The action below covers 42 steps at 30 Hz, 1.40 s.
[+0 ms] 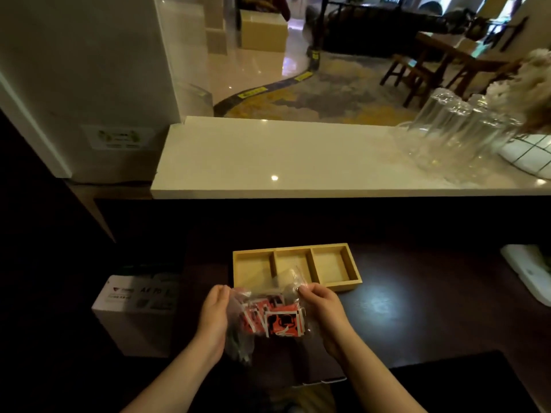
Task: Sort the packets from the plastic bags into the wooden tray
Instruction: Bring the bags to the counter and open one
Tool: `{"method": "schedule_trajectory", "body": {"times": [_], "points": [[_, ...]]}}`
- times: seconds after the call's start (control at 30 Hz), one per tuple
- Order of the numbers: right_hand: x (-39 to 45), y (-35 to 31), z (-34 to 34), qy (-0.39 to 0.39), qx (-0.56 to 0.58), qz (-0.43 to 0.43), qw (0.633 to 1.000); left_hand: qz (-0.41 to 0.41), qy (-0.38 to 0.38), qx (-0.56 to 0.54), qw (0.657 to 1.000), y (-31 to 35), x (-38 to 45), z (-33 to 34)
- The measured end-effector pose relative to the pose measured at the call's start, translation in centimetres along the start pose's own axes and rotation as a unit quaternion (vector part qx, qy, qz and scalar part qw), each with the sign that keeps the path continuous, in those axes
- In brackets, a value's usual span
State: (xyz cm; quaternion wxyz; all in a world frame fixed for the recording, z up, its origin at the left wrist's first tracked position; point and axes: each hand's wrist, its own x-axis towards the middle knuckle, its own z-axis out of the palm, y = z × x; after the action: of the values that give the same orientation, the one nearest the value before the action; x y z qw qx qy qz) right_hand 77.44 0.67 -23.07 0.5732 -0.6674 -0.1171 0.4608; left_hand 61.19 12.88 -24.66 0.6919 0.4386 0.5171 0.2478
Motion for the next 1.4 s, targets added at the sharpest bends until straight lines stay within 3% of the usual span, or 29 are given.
{"method": "schedule_trajectory", "body": {"times": [0.2,0.4,0.97,1.03,1.17,1.3,1.4], "points": [[0.7,1.2,-1.9,0.033,-0.031,-0.01,0.999,-0.001,-0.041,0.055,0.998,-0.7,1.2,1.4],[2.7,1.5,-4.3,0.04,-0.124,-0.02,0.991,0.033,-0.004,0.136,0.99,-2.0,2.6,2.8],[6.7,5.4,-11.7,0.142,-0.281,-0.001,0.949,0.145,0.049,0.365,0.918,-3.4,4.5,1.8],[6.6,5.6,-12.7,0.155,-0.286,0.002,0.946,0.156,0.069,0.412,0.895,-3.2,4.2,2.1],[6.0,5.9,-14.2,0.186,-0.273,0.007,0.944,0.256,0.117,0.527,0.802,-2.7,2.5,3.7],[6.1,5.3,-15.2,0.191,-0.256,0.086,0.944,0.384,-0.006,0.579,0.719,-2.8,0.6,6.9],[6.1,4.3,-16.4,0.125,-0.141,0.187,0.964,0.386,-0.154,0.601,0.683,-4.7,0.1,8.7]]}}
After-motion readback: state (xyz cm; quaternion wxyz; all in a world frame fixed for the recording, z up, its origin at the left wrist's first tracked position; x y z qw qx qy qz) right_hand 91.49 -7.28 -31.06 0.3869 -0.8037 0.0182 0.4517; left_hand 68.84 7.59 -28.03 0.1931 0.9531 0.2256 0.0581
